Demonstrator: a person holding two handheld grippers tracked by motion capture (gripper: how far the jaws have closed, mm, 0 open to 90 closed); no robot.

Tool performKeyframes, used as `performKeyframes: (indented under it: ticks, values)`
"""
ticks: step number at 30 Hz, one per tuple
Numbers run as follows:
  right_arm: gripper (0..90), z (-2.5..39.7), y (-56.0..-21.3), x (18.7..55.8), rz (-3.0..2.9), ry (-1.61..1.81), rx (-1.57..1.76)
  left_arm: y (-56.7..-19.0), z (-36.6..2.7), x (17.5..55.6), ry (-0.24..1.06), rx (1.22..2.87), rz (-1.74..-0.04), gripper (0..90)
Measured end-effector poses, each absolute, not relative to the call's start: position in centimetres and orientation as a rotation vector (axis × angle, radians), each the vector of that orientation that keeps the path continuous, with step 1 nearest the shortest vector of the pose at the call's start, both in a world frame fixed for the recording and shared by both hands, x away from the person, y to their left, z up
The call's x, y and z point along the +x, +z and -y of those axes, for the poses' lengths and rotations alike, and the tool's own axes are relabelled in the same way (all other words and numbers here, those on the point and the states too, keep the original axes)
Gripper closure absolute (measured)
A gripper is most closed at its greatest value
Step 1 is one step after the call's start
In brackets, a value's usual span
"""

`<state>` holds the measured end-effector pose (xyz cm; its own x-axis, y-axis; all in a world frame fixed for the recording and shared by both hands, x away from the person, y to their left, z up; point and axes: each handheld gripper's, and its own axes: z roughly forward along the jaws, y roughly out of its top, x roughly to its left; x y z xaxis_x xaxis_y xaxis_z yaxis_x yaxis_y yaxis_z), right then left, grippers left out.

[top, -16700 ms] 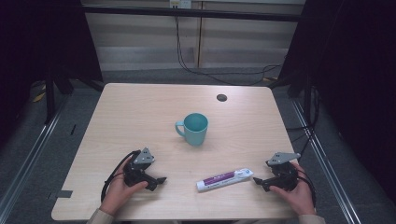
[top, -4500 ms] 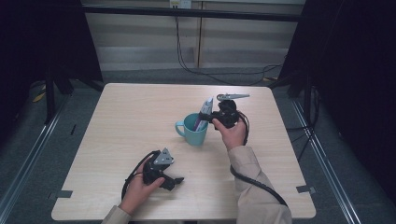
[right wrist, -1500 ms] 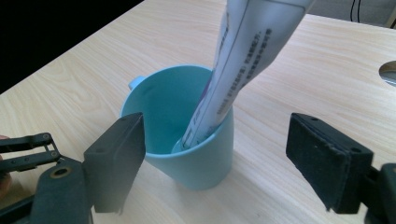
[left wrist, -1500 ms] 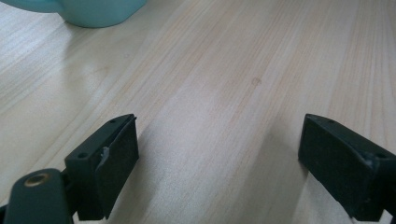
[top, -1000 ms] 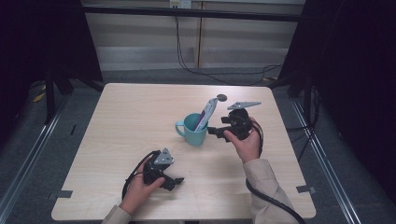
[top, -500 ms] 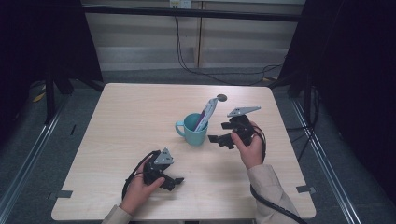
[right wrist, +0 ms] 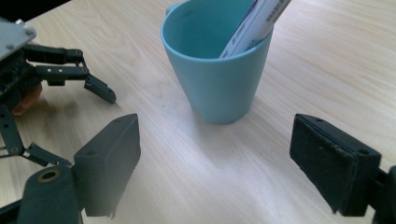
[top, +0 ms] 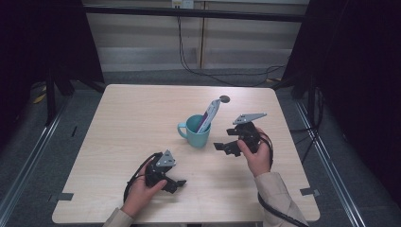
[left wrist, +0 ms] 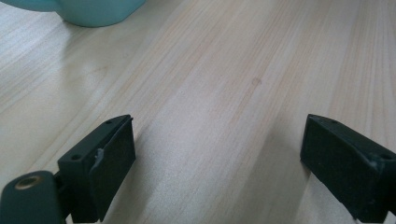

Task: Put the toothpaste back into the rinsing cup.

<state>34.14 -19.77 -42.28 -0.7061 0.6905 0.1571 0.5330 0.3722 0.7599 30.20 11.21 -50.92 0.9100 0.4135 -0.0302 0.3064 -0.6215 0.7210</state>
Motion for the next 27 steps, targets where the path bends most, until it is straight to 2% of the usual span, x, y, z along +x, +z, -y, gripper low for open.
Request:
performKeyframes:
  ticks: [27]
  values:
    - [15.9, 21.7, -44.6, 31.3, -2.483, 1.18, 1.077, -50.9, -11.2, 30.2, 0.176, 2.287, -0.51, 9.6]
